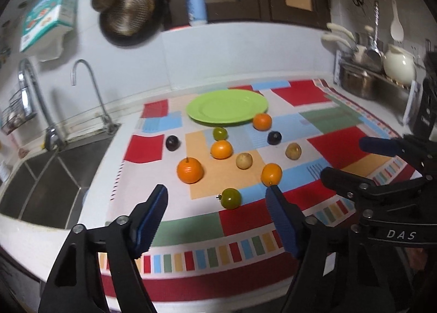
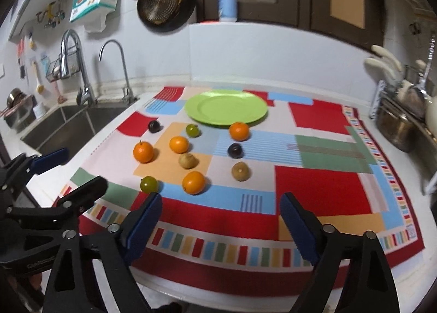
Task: Organize fruits
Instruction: 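Grasp a green lime with the left tool while the right tool grasps a small orange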
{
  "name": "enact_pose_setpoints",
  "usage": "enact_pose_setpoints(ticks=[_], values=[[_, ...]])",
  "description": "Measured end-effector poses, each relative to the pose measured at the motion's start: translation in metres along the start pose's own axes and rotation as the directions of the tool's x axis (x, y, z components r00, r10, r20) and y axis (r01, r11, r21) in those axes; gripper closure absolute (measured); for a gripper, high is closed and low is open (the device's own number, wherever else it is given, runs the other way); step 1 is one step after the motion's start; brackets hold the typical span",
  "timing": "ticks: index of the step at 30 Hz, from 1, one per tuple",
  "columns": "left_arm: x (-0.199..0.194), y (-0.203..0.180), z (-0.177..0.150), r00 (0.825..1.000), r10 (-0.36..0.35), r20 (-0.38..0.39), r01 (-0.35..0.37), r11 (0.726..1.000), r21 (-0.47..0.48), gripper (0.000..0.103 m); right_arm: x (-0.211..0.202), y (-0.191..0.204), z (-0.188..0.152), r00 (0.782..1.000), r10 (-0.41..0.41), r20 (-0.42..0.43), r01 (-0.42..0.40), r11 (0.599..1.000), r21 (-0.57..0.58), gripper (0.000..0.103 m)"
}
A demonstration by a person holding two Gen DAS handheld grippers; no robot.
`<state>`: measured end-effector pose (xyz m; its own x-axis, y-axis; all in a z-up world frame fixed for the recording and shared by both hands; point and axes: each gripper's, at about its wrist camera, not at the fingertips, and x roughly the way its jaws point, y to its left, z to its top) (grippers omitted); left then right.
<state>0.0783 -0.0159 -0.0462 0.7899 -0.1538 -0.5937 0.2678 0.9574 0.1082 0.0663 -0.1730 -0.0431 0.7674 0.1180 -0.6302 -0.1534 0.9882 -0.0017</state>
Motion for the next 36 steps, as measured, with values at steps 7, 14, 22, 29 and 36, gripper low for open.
enact_pose_setpoints(ticks=[7, 14, 22, 29, 36], values=[[0.035, 0.003, -0.004, 0.995, -0.074, -0.063, 0.079, 0.993, 0.088, 0.045, 0.039, 0.010, 0.003, 0.995, 0.066, -0.075, -0.070, 0.996, -0.051, 0.032], [0.061, 0.007, -0.005, 0.983, -0.127, -0.131, 0.147, 0.978, 0.149, 0.053, 0.075, 0.018, 0.006, 0.981, 0.122, -0.148, -0.135, 0.988, -0.077, 0.043], [0.086, 0.009, -0.007, 0.955, -0.213, -0.207, 0.245, 0.959, 0.144, 0.059, 0.101, 0.021, 0.008, 0.969, 0.136, -0.209, -0.152, 0.986, -0.067, 0.049], [0.103, 0.012, -0.005, 0.927, -0.272, -0.260, 0.311, 0.943, 0.121, 0.072, 0.114, 0.022, 0.010, 0.961, 0.143, -0.236, -0.156, 0.987, -0.037, 0.055], [0.107, 0.016, 0.000, 0.917, -0.296, -0.266, 0.331, 0.939, 0.093, 0.073, 0.121, 0.021, 0.012, 0.957, 0.145, -0.252, -0.155, 0.988, -0.017, 0.066]])
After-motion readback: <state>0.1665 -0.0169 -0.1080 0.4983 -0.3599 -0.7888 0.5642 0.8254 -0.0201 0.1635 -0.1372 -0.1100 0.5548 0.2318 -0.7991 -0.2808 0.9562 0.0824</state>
